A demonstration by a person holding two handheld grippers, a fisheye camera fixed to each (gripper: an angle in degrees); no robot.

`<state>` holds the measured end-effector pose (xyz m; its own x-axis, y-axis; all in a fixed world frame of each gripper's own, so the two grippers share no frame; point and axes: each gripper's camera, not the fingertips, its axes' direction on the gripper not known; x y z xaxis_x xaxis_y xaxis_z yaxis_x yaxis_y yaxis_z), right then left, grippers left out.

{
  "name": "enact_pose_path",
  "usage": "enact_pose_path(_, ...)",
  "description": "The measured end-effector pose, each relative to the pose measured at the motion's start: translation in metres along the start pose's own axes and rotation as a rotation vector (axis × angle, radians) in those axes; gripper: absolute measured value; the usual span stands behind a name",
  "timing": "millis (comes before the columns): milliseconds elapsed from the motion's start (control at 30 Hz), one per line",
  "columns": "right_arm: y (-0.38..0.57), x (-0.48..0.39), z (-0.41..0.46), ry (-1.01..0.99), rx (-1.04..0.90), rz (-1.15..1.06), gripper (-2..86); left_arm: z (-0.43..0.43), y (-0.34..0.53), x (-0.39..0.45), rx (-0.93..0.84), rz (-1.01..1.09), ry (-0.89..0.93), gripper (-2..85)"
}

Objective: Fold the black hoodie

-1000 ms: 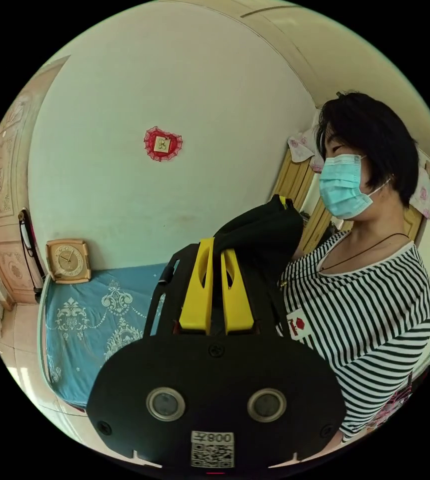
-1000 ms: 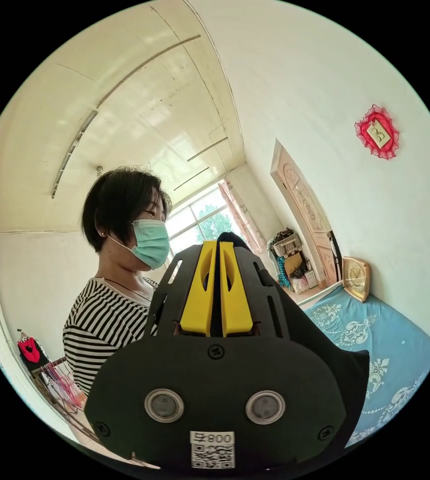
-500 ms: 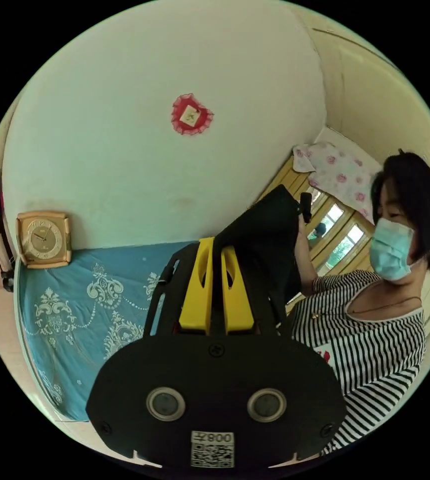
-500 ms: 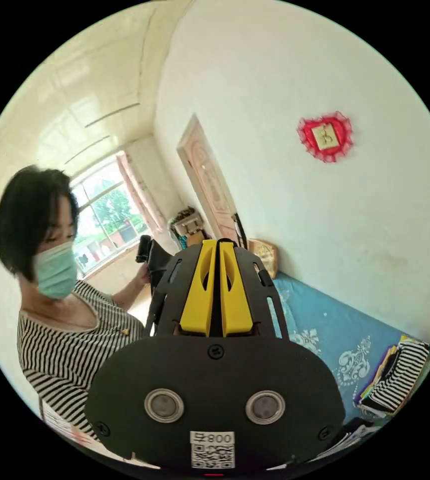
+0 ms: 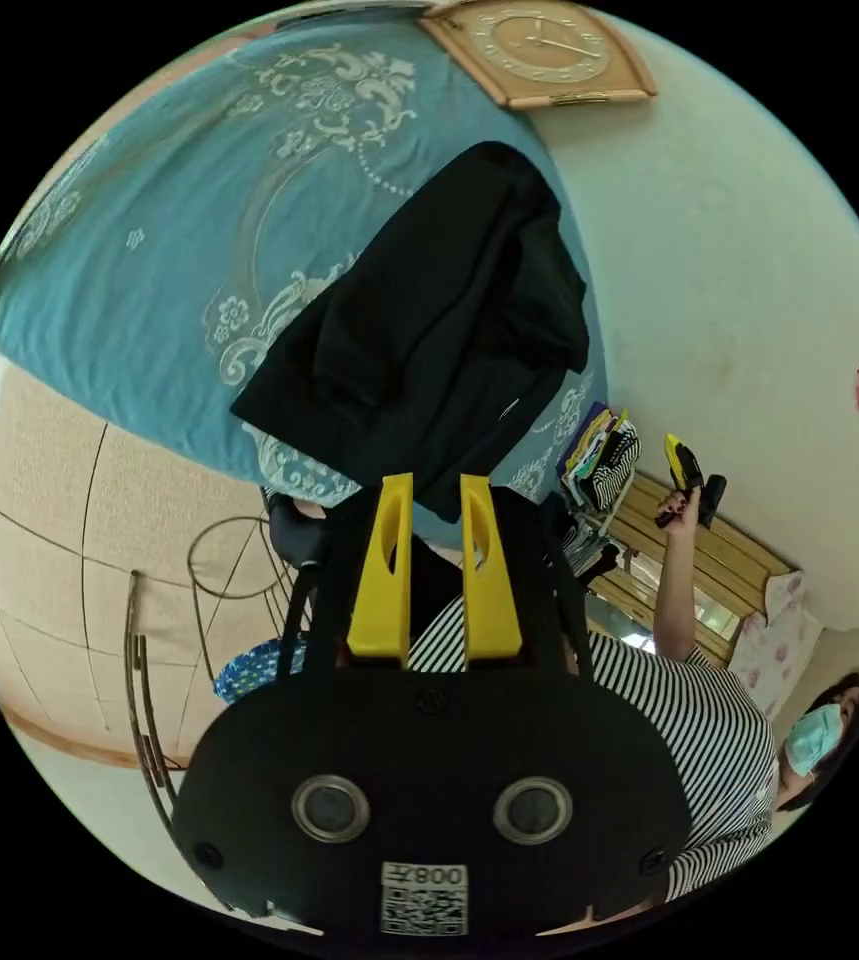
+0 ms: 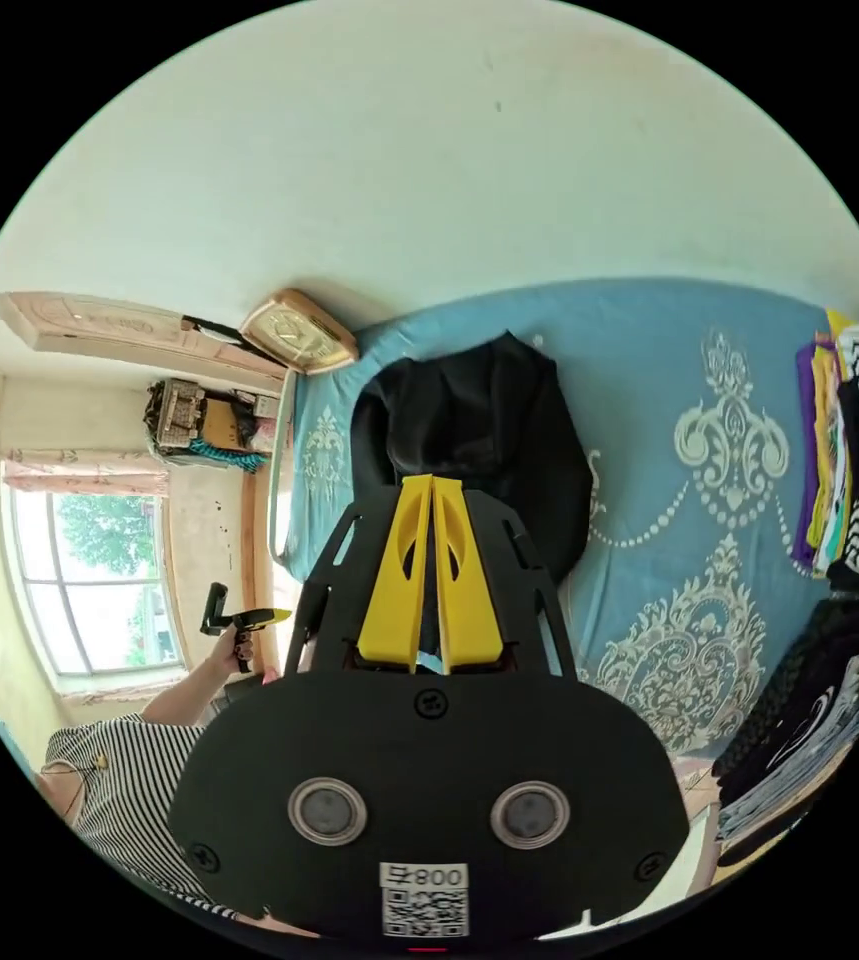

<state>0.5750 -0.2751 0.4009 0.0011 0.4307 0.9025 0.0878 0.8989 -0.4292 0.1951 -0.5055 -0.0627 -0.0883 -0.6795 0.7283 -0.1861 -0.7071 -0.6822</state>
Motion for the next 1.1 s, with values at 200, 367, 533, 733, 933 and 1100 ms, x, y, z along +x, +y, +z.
enact_pose_path(200,-0.002,0.135,0.103,-0.088,-0.265,0.303,7.1,-0.023,-0.084,0.036,-0.086,-0.102,0.005,10.7)
enact_pose_path(367,-0.019,0.196,0.134,-0.015,-0.351,0.425,7.3,-0.069,-0.202,0.095,-0.132,0.015,-0.149,12.2)
enact_pose_path(533,-0.029,0.251,0.138,-0.060,-0.351,0.574,7.5,-0.098,-0.280,0.095,-0.209,-0.068,-0.227,12.8)
enact_pose_path(733,-0.031,0.280,0.138,-0.120,-0.364,0.651,7.6,-0.131,-0.313,0.083,-0.217,-0.214,-0.071,13.0)
enact_pose_path(933,-0.018,0.303,0.155,-0.289,-0.346,0.833,7.9,-0.155,-0.336,0.082,-0.145,-0.328,0.151,11.6)
enact_pose_path(1100,-0.033,0.331,0.161,-0.309,-0.293,0.932,6.5,-0.177,-0.360,0.096,-0.100,-0.320,0.175,6.8)
